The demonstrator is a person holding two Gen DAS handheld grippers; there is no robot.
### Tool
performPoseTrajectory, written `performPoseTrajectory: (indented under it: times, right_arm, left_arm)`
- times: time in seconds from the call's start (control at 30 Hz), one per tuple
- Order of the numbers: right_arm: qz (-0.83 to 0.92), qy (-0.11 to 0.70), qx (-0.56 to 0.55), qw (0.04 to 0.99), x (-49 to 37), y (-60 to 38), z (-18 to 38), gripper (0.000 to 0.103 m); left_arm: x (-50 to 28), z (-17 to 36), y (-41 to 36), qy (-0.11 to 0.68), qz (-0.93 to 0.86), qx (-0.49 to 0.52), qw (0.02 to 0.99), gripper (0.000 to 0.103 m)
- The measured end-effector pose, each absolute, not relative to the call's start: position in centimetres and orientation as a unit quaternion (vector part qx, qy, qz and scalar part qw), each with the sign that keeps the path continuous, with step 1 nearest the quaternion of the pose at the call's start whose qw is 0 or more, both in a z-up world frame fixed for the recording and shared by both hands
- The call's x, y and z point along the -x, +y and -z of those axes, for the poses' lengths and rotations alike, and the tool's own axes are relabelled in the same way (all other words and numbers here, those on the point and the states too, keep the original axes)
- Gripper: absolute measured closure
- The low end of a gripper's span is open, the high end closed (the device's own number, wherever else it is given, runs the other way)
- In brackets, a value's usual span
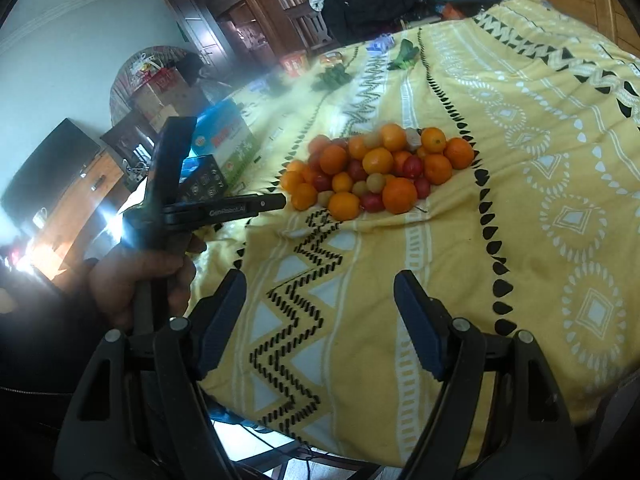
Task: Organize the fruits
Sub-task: 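Lower the left gripper onto a large orange and close on it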
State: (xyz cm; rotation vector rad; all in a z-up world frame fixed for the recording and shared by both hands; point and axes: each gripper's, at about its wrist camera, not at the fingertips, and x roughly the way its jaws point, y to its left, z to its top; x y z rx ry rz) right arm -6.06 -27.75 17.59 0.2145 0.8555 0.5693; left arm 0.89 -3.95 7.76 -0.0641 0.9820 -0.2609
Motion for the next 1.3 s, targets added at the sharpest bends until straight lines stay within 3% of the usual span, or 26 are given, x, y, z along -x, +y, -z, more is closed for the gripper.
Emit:
performPoseTrajectory:
  times: [0.17, 0.5, 0.7, 0.8, 0.9, 1.07, 1.13, 1.17, 1.3]
  right_arm:
    - [-0.266, 0.415, -0.102, 0.864, 4.3, -27.8, -17.0, 0.026]
    - [-0.276, 0.416, -0.094, 0.861, 3.2, -27.2, -16.9, 0.026]
    - [-0.279, 0.413, -0.077, 0.863, 1.0, -26.1, -16.9, 0.038]
    - [-0.279, 0.415, -0.062, 0.864, -0.3, -25.1, -16.7, 0.038]
    - [-0.277, 0.414, -0.051, 0.865, -1.0, -24.8, -16.8, 0.038]
    - [-0.272, 0.419, -0.044, 0.865, -1.7, -24.8, -16.7, 0.037]
    - [-0.272, 0.419, -0.042, 0.865, -2.2, -24.6, -16.8, 0.037]
    - [-0.270, 0.417, -0.039, 0.867, -2.5, -24.4, -16.9, 0.037]
    - [-0.266, 0.402, -0.047, 0.875, -4.5, -24.3, -17.2, 0.039]
  left_arm:
    - [-2.5, -6.4, -5.9, 0.475, 0.182, 0.061, 0.859, 0.065]
    - [-5.1, -3.9, -7.9, 0.484, 0.162, 0.062, 0.858, 0.065]
    - [-4.8, -3.4, -8.0, 0.472, 0.166, 0.040, 0.865, 0.065]
    - [-4.7, -3.5, -8.2, 0.454, 0.169, 0.039, 0.874, 0.063]
    - [-4.6, -3.1, -7.8, 0.448, 0.178, 0.057, 0.874, 0.051]
    - [-4.9, -2.8, -7.9, 0.442, 0.182, 0.064, 0.876, 0.048]
    - [-5.3, -2.2, -8.0, 0.458, 0.186, 0.065, 0.867, 0.050]
    - [-5.3, -2.2, -8.0, 0.459, 0.189, 0.069, 0.866, 0.057]
    - [-4.5, -2.8, -7.7, 0.445, 0.192, 0.071, 0.872, 0.059]
